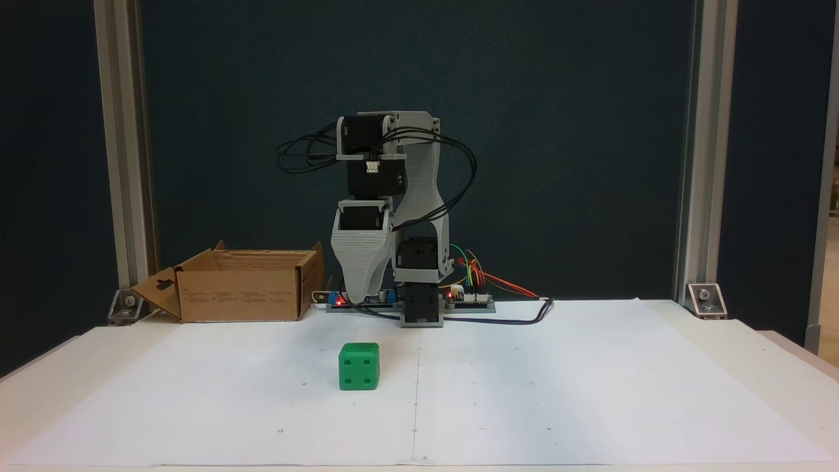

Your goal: Grasp a green dice and put it in the bin.

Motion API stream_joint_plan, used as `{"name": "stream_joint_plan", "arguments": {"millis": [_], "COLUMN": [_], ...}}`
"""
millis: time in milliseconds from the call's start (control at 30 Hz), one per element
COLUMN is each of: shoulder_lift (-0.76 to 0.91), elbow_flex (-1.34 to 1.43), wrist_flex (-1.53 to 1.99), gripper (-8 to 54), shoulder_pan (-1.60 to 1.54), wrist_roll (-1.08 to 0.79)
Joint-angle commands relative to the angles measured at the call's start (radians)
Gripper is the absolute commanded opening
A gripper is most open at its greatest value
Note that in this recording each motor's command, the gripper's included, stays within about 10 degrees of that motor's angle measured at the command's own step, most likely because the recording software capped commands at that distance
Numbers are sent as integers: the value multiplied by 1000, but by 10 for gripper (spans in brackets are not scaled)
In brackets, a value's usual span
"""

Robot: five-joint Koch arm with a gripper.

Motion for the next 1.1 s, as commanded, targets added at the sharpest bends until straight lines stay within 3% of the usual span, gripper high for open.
{"name": "stream_joint_plan", "arguments": {"millis": [0,1067], "shoulder_lift": [3,-69], "elbow_flex": [-5,169], "wrist_flex": [-32,-272], "gripper": [437,432], "shoulder_pan": [-3,-21], "wrist_roll": [-58,-89]}}
